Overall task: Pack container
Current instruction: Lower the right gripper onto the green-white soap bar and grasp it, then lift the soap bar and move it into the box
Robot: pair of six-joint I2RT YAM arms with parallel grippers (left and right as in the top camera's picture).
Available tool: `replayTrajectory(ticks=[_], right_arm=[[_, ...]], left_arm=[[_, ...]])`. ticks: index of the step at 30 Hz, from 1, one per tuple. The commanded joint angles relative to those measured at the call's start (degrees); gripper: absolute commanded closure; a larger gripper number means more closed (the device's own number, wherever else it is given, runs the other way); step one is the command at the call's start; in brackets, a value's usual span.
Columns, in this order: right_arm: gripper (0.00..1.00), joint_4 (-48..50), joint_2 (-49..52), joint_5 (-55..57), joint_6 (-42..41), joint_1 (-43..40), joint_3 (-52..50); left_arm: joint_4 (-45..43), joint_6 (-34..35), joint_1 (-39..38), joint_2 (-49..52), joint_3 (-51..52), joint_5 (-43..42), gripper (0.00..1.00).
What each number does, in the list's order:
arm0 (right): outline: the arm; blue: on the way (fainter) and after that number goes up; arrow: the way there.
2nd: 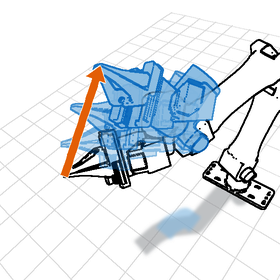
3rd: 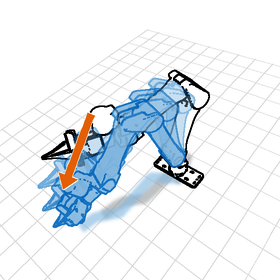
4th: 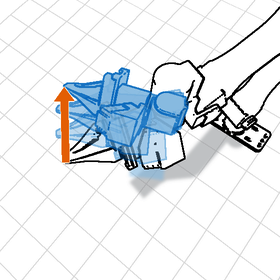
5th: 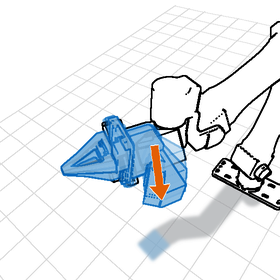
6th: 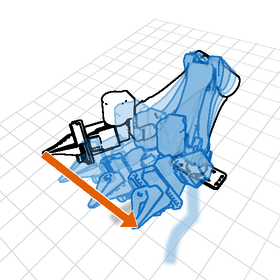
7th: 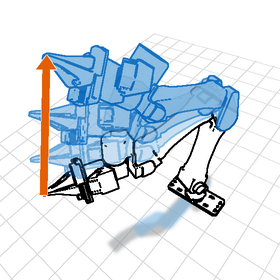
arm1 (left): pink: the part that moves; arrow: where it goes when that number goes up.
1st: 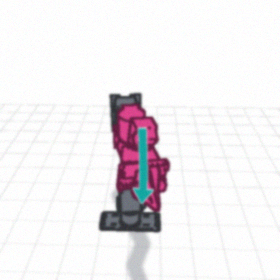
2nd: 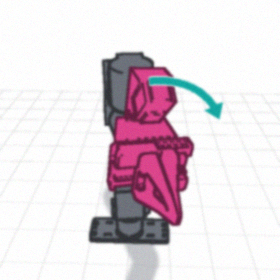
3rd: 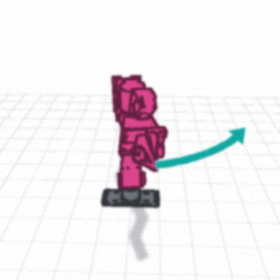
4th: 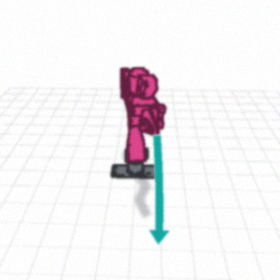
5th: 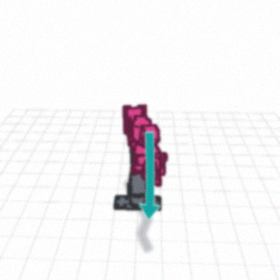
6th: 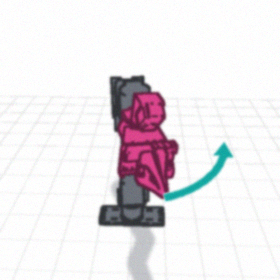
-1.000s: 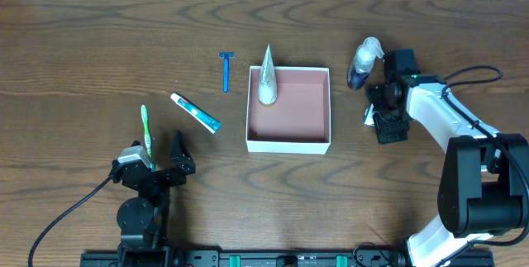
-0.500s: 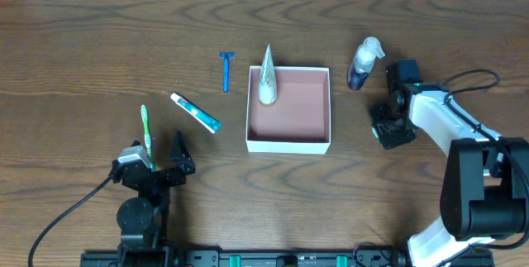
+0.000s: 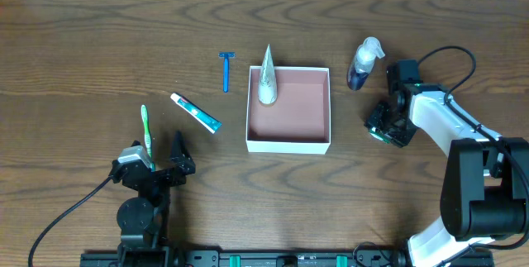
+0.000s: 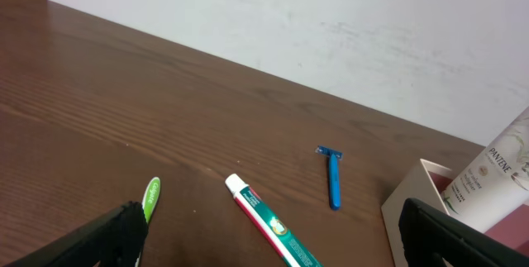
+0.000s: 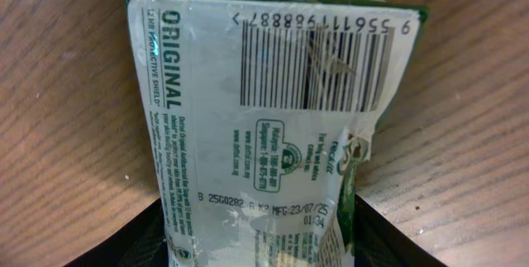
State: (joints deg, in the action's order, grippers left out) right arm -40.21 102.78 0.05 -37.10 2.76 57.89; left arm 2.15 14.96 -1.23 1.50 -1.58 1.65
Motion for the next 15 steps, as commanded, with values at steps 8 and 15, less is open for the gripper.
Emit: replayTrajectory(ticks=[8,15], right_arm=[[0.93,-1.9,-0.7,-8.0,12.5,-0.4,-0.7],[0.90,-4.6,-9.4,-14.9,20.4,-0.4,-0.7]], left_arm=[[1.8,-0.5,0.2,0.0,1.4,0.4,0.02],[1.8,-0.5,0.2,0.0,1.4,0.4,0.02]])
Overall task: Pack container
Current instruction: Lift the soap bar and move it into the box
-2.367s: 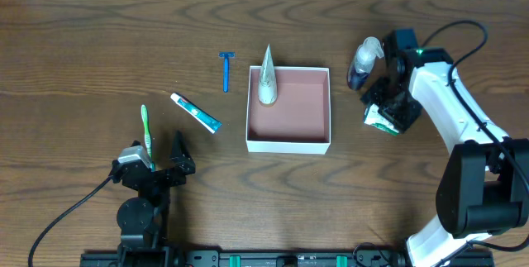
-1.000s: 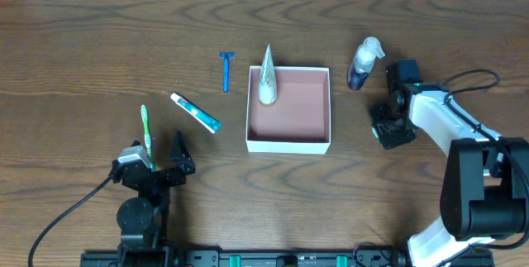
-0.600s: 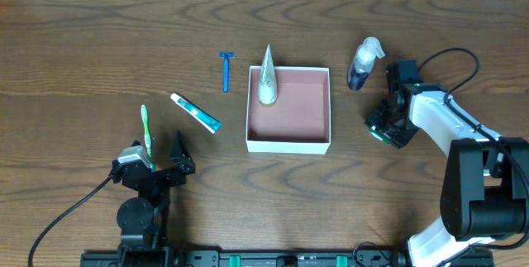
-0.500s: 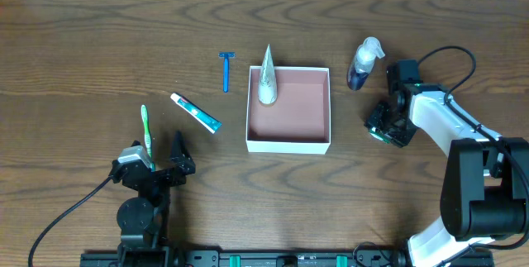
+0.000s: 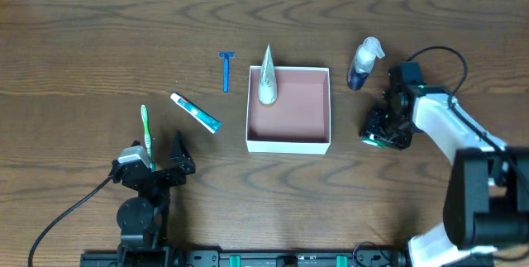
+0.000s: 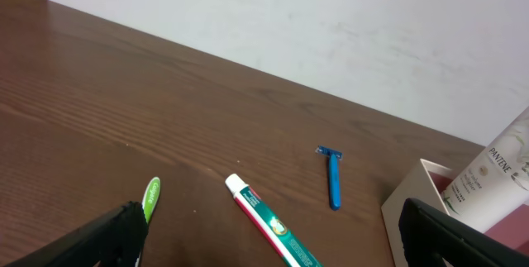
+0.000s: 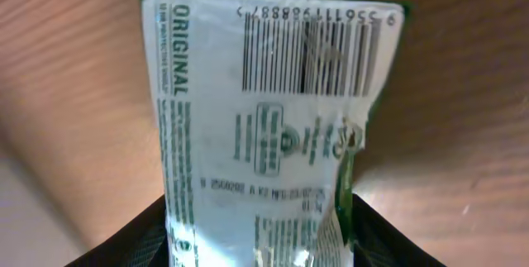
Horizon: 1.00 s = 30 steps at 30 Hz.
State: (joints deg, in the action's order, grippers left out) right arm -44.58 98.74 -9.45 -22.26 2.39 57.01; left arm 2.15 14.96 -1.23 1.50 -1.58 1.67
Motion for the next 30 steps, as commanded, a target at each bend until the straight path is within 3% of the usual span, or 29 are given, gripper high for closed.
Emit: replayTrajectory(ticks=[1,9,15,30], right_arm=[[0.88,-0.6,-7.0,-6.5,6.6,-0.1,0.2],[0.84,-4.3,-21.9,-11.1,9.7,1.1,0.2],[0.81,-0.7,-28.7,-14.1,8.4,7.2,0.2],[0.80,24.0,-18.7,-5.3,-6.4,27.0,0.2]], left_arm=[[1.8,-0.5,0.2,0.0,1.4,0.4,0.02],[1.8,-0.5,0.2,0.0,1.4,0.4,0.02],[1.8,-0.5,0.2,0.0,1.4,0.4,0.02],[1.8,-0.5,0.2,0.0,1.4,0.4,0.02]])
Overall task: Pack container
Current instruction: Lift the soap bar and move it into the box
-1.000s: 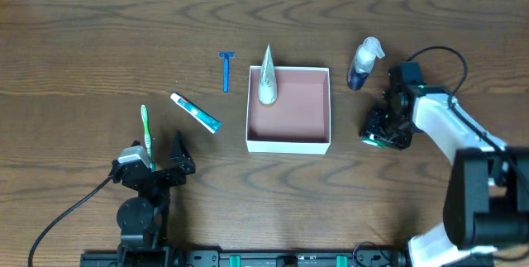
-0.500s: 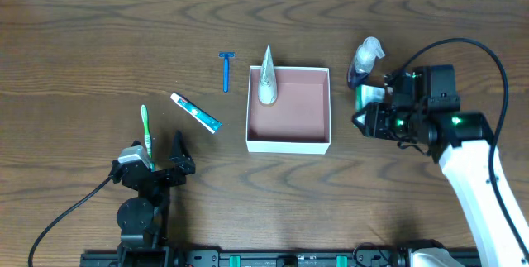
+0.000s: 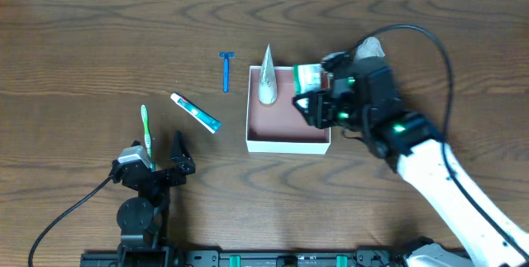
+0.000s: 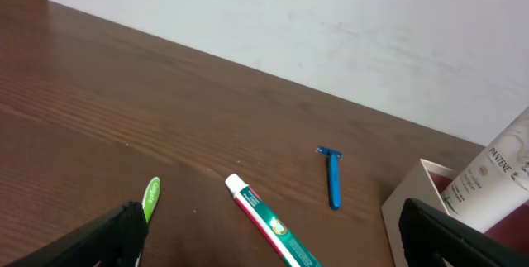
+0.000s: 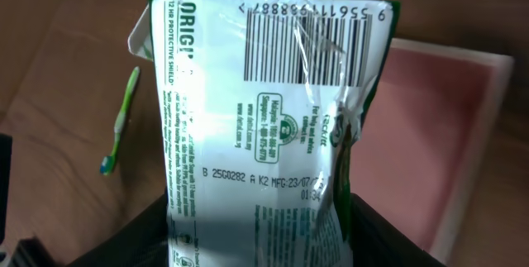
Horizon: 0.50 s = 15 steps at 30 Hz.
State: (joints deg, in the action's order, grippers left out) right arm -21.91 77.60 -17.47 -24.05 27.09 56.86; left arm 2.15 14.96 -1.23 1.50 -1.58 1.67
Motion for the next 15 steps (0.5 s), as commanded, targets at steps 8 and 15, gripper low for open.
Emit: replayTrajectory(ticks=[8,15], right_arm=[[0.84,5.4,10.0,5.3,-11.3,7.0,0.3],[0.85,4.7,10.8,5.9,-13.9,8.0,0.3]], left_arm=[[1.8,-0.5,0.2,0.0,1.4,0.4,0.02],[1.8,-0.5,0.2,0.0,1.4,0.4,0.02]])
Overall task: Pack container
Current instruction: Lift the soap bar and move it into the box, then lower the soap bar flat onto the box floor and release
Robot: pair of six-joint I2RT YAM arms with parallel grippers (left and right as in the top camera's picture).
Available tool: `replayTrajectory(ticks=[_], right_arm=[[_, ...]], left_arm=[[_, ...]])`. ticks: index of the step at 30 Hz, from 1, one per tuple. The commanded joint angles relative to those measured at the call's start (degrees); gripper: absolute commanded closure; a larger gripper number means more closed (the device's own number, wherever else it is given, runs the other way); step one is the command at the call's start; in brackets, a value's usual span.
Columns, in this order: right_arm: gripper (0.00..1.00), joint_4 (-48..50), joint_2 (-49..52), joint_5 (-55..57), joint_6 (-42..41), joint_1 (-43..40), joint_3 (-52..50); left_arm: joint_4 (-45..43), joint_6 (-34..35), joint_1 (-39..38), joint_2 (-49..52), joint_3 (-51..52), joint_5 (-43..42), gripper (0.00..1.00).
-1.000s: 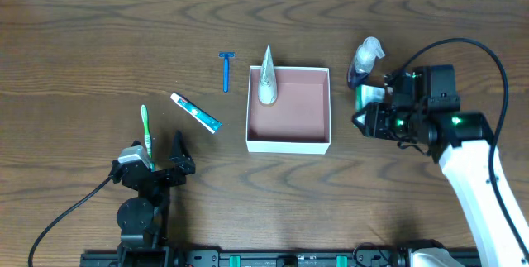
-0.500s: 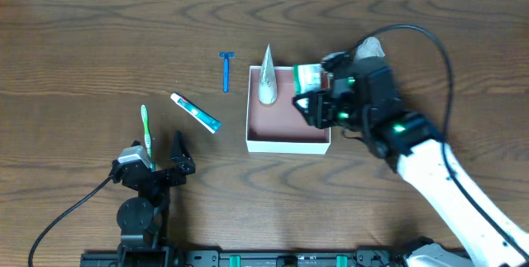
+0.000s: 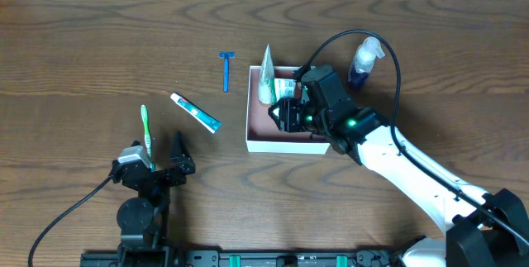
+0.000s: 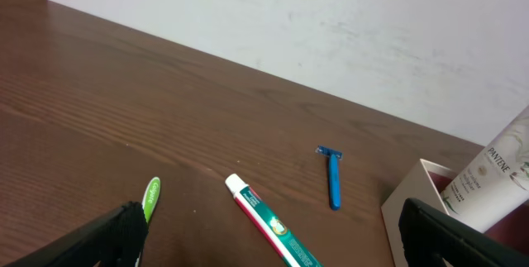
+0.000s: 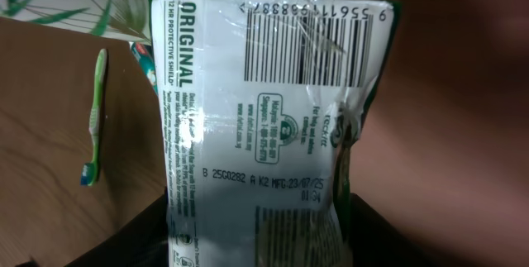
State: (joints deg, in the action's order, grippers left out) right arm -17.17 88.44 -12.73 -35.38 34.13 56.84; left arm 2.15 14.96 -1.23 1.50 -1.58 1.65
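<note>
A white box with a pink floor [image 3: 289, 145] stands mid-table. A white Pantene tube [image 3: 264, 73] leans in its back left corner. My right gripper [image 3: 287, 106] is over the box's left half, shut on a green and white soap packet [image 5: 264, 110] that hangs just right of the tube. On the table left of the box lie a blue razor [image 3: 226, 70], a toothpaste tube [image 3: 196, 112] and a green toothbrush [image 3: 146, 131]. My left gripper [image 4: 273, 250] is open low over the table, near the toothbrush [image 4: 151, 197] and toothpaste [image 4: 269, 226].
A spray bottle with dark blue liquid [image 3: 362, 62] stands right of the box's back corner, beside the right arm's cable. A white wall rises beyond the table's far edge [image 4: 331, 35]. The box's corner [image 4: 413, 209] shows at the left wrist view's right.
My right gripper, with the packet still in it, has moved from over the box's back right corner to the box's left half, close beside the white tube. The left arm is unchanged.
My right gripper was shut on the soap packet low over the table, right of the box. Then it was slightly nearer the box. Later it held the packet over the box's back right corner, and now over the box's left half. The left arm stayed still.
</note>
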Motion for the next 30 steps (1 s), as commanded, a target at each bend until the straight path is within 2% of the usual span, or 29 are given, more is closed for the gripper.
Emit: replayTrajectory(ticks=[1,30], right_arm=[[0.85,-0.3,0.0,1.7,-3.0,1.3,0.2],[0.82,-4.7,0.2,3.7,-7.3,5.2,0.0]], left_arm=[[1.8,-0.5,0.2,0.0,1.4,0.4,0.02],[1.8,-0.5,0.2,0.0,1.4,0.4,0.02]])
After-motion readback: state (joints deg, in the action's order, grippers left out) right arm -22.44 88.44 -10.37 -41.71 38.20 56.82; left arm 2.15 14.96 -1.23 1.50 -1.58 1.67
